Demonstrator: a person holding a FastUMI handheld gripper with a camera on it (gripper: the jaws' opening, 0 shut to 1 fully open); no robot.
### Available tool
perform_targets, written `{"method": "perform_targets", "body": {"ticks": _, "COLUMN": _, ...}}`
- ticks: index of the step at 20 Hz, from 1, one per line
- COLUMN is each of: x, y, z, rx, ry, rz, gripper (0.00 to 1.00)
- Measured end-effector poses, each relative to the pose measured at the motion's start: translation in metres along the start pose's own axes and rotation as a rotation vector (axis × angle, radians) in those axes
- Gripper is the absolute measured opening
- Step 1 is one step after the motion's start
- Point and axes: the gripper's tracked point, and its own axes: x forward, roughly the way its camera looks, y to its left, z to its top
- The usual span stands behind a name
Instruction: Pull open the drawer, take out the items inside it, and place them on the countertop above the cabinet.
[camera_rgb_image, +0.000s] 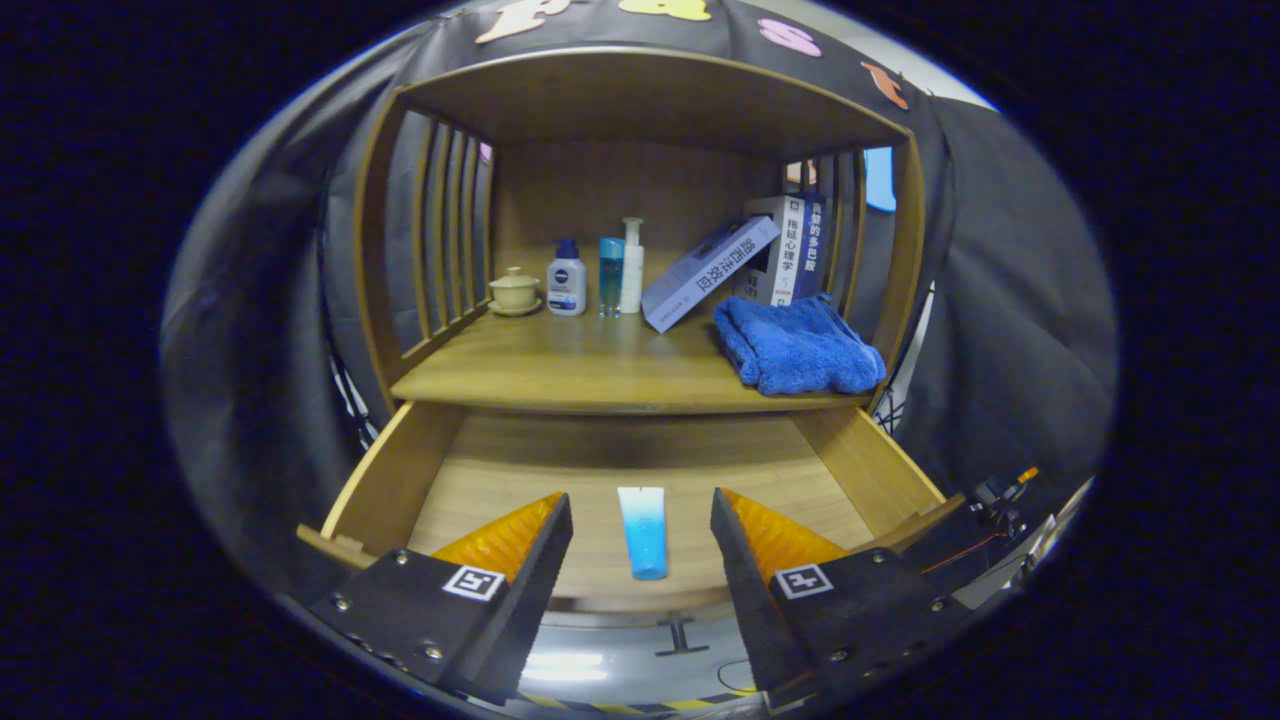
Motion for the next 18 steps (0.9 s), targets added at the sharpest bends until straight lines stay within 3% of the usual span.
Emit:
{"method": "perform_targets", "body": {"ticks": 9, "x": 0.090, "y": -0.005, "z": -0.067, "rx": 0.005, "ry": 0.443, "rz": -0.078, "gripper": 0.84}}
{"method": "perform_targets", "body": {"ticks": 18, "x": 0.111, "y": 0.001, "z": -0.103, "rx": 0.010, "ry": 0.628, "rz": -0.060, "gripper": 0.81}}
